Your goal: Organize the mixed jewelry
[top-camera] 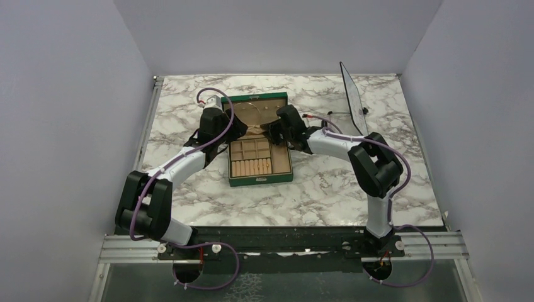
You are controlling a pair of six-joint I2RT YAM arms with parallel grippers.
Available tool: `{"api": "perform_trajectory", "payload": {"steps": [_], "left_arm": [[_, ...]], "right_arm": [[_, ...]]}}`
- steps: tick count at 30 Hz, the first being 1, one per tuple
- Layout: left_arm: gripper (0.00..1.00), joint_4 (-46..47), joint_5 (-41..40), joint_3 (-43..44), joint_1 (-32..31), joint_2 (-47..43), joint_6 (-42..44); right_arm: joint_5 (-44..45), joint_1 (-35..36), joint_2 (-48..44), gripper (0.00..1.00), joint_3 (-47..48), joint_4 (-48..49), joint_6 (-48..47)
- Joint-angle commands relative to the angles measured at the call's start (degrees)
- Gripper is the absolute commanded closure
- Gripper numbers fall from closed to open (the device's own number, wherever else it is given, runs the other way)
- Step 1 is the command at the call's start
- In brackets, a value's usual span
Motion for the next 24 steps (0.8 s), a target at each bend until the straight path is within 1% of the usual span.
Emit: {"api": "perform_trajectory", "payload": {"steps": [1, 6, 10, 12, 17, 18, 21, 24], "left_arm": [[0.41, 0.0, -1.2, -0.6, -0.3, -1.6, 0.7], [0.40, 0.4, -1.2, -0.5, -0.2, -0.4, 0.1], [0.40, 0.7, -1.0, 0.1, -0.3, 0.8, -0.4], [0.41, 1.0, -1.1, 0.6, -0.2, 1.3, -0.5], [0.46, 1.6, -0.9, 1.0, -0.2, 2.9, -0.9], [0.48, 1.7, -0.9, 0.9, -0.2, 3.1, -1.0], [0.53, 2.2, -0.9, 0.4, -0.2, 3.2, -1.5], [0.61, 2.7, -0.9, 0.2, -0.2, 2.8, -1.8]], "right_arm": [[-5.3, 0.1, 3.2, 0.64, 2.4, -6.2, 3.7], [-9.7, 0.1, 5.4, 0.65, 4.8, -6.9, 4.0], [-12.5, 0.1, 6.6, 0.71, 6.5, -7.1, 3.9], [-13.2, 0.1, 6.6, 0.77, 6.6, -7.3, 3.5], [-13.3, 0.1, 5.5, 0.97, 4.6, -5.9, 2.4], [-13.3, 0.1, 5.2, 0.99, 3.9, -5.1, 1.8], [-13.3, 0.1, 4.3, 0.99, 2.7, -3.8, 0.0], [-13.2, 0.1, 3.8, 0.99, 1.9, -3.8, -2.3]]}}
